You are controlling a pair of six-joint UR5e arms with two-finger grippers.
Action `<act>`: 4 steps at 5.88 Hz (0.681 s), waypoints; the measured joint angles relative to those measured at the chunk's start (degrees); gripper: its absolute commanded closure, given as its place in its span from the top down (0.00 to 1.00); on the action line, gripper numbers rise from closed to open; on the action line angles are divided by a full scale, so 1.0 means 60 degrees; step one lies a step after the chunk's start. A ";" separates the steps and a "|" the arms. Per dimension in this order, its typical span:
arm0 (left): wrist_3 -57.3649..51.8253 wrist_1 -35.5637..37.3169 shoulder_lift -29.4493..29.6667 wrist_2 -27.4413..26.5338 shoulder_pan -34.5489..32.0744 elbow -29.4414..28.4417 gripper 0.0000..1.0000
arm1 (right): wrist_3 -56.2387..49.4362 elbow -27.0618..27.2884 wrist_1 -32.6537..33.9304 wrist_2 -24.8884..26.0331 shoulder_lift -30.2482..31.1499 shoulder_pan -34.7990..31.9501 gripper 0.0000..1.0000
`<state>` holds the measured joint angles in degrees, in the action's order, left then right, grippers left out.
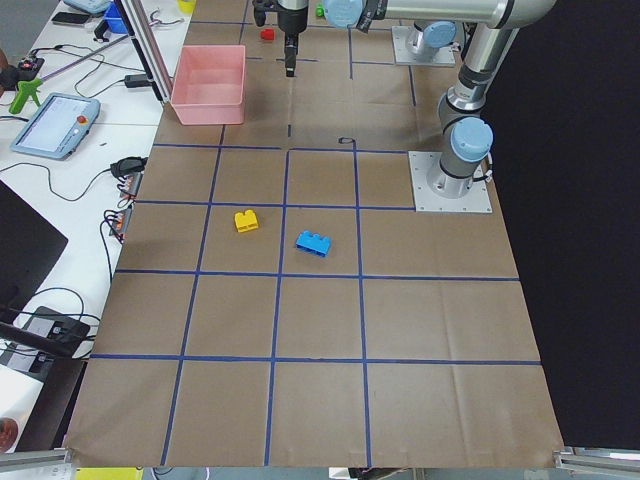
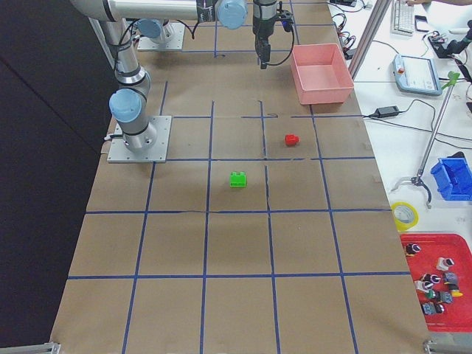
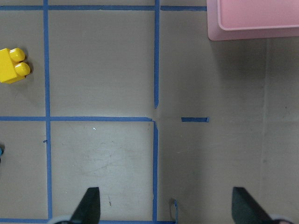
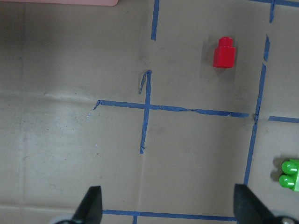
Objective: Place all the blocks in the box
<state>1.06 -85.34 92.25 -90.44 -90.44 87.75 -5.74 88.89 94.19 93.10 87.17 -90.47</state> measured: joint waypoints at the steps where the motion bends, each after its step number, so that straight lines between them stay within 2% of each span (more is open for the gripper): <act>1: 0.0000 0.0000 0.0026 0.0000 0.0000 -0.0004 1.00 | 0.0040 -0.0044 0.0043 0.0011 0.0036 0.0016 1.00; 4: 0.0000 -0.0005 0.0049 -0.0003 0.0000 -0.0040 1.00 | 0.0250 -0.0098 0.0159 0.0049 0.0059 0.0113 1.00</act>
<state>1.05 -85.37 92.54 -90.46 -90.44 87.51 -4.25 88.30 95.14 93.39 87.53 -89.79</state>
